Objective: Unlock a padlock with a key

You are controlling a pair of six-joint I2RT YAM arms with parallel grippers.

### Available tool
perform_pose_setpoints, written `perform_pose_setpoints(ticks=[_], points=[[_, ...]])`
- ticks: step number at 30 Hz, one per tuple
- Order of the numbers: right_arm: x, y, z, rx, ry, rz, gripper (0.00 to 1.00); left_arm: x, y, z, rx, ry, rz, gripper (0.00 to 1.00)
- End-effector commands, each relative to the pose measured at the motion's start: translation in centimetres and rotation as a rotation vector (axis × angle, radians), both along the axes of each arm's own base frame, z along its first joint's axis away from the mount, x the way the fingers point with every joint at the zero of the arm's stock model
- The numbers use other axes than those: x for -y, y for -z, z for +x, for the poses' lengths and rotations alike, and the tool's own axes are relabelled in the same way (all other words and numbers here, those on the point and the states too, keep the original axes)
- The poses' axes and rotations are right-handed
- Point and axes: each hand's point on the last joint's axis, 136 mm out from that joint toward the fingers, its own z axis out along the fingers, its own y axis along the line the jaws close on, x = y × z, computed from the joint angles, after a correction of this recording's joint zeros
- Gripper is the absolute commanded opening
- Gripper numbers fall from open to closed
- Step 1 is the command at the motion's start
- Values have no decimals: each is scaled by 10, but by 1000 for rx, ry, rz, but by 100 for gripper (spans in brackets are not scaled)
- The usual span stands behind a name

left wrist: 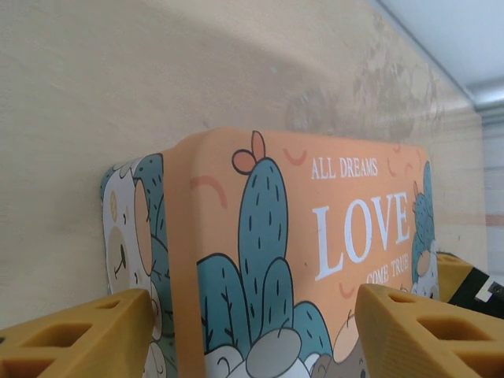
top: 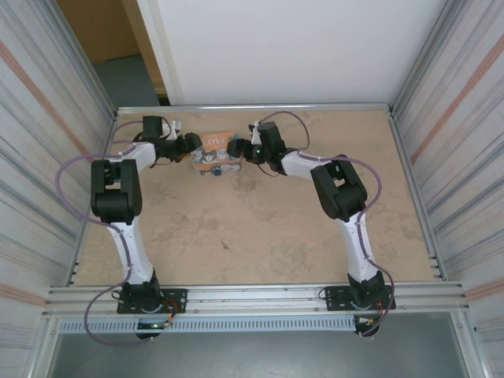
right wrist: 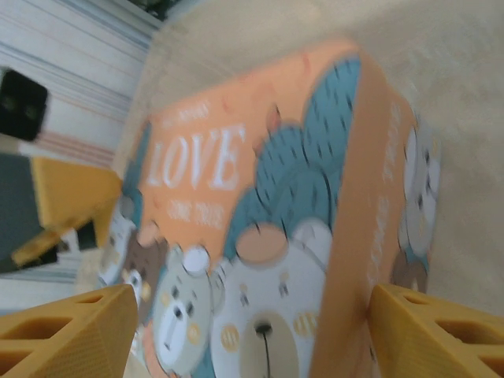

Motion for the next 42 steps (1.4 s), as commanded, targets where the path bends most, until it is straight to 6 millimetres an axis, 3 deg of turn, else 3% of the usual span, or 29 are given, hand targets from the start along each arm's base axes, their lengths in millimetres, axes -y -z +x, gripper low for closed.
perform_pose_setpoints(ticks=[1,8,17,25,33,42], points=[[6,-22,-25,1,-12,17,74,63,-11,-36,-7,153,-13,68],[45,-26,-60,-1,29,-47,72,116,-14,-67,-6,237,15,69],[84,-36,-97,-3,77,-105,72,169,-10,-110,-22,312,22,69],[115,-31,-122,-21,128,-162,74,199,-6,-133,-32,348,28,70],[142,-26,-130,-29,191,-219,83,196,-14,-134,-14,328,54,75],[185,-48,-142,10,268,-357,95,152,-51,-128,55,227,110,86]])
